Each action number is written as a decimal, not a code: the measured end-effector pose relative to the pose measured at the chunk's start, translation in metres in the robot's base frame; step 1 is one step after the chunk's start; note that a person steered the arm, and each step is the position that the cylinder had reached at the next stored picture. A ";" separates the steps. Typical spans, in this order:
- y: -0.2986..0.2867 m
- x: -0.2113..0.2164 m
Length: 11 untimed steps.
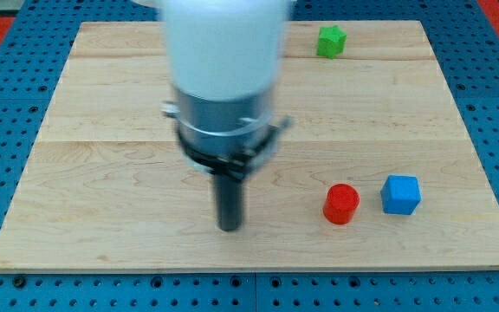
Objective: Move the blue triangle above the red circle
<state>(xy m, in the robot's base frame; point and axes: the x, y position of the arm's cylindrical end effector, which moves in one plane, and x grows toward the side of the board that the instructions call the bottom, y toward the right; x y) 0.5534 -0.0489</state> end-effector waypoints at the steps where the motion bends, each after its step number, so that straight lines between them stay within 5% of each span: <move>1: -0.007 -0.066; 2: -0.007 -0.120; 6: 0.084 -0.174; 7: 0.132 -0.154; 9: 0.162 -0.187; 11: 0.184 -0.146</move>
